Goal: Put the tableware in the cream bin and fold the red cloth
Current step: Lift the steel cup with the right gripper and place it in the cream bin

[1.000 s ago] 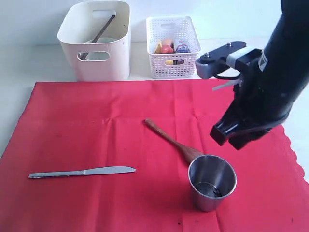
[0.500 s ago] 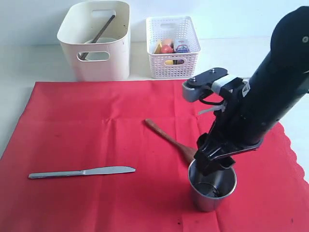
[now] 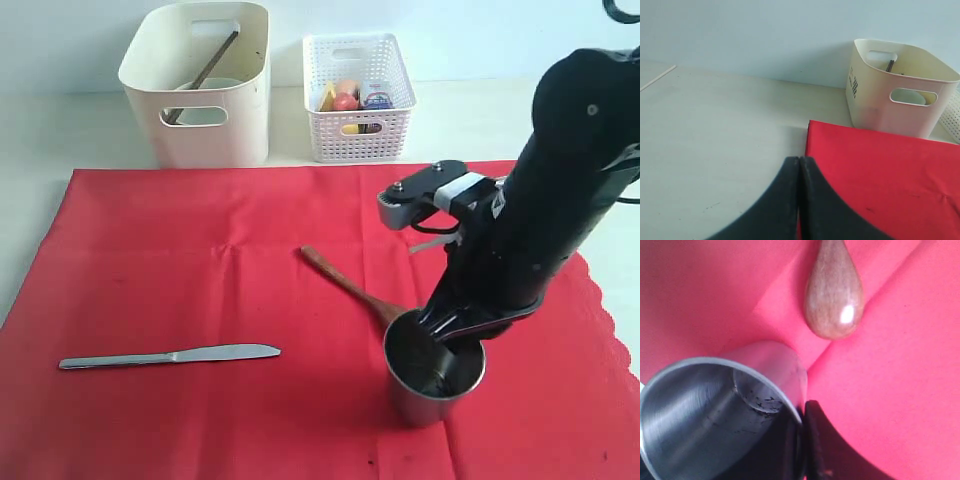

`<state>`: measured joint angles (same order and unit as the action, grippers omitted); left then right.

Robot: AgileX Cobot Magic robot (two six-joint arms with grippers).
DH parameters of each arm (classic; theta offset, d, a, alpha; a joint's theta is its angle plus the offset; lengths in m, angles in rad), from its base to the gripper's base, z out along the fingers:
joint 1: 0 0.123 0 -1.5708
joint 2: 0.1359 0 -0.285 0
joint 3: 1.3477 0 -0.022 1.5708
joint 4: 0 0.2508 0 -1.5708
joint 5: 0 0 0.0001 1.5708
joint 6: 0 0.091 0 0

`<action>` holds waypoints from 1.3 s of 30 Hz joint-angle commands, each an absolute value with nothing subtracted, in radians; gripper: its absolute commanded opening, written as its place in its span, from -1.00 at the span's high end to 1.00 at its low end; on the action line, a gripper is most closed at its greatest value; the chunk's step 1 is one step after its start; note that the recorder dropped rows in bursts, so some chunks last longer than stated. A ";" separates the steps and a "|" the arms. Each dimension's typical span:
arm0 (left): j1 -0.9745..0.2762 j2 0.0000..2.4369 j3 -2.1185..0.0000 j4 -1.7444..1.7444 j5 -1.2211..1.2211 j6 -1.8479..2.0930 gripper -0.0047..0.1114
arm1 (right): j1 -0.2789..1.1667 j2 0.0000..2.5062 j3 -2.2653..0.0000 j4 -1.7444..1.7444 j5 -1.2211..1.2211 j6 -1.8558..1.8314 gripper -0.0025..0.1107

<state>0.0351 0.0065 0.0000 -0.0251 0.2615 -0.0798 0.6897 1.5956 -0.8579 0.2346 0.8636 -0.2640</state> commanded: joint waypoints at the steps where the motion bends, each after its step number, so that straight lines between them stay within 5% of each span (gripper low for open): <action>1: 0.037 0.000 0.000 -0.028 0.258 -0.083 0.89 | 0.686 1.486 -0.886 0.231 0.871 -0.261 0.96; 12: 0.037 0.000 0.000 -0.028 0.258 -0.083 0.89 | 0.686 1.461 -1.114 0.367 0.647 -0.262 0.96; 39: 0.037 0.000 0.000 -0.028 0.258 -0.083 0.89 | 0.686 2.233 -1.990 0.498 0.378 -0.262 0.96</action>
